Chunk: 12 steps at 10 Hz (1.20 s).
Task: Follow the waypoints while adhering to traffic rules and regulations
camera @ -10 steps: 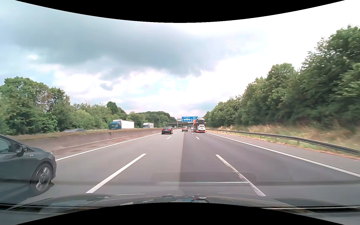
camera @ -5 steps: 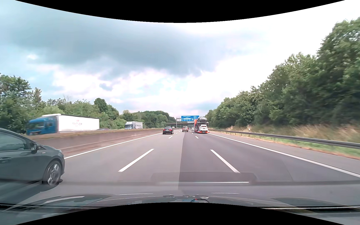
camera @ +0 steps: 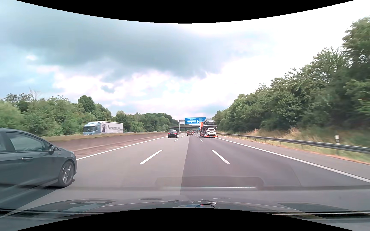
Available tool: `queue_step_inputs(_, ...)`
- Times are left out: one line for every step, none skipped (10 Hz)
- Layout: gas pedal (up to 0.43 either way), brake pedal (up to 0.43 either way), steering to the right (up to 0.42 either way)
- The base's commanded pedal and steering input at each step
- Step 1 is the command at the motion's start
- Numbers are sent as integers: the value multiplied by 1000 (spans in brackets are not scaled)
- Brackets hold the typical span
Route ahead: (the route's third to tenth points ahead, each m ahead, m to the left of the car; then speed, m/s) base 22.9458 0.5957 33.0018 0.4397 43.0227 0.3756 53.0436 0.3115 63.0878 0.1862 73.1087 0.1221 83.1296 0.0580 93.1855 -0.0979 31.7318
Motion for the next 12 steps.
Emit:
queue_step_inputs(197,0,1)
queue_step_inputs(197,0,1)
queue_step_inputs(197,0,0)
queue_step_inputs(197,0,0)
queue_step_inputs(197,0,0)
queue_step_inputs(197,0,-1)
queue_step_inputs(197,0,-1)
queue_step_inputs(197,0,0)
queue_step_inputs(197,0,0)
queue_step_inputs(197,0,0)
queue_step_inputs(197,0,0)
queue_step_inputs(197,0,0)
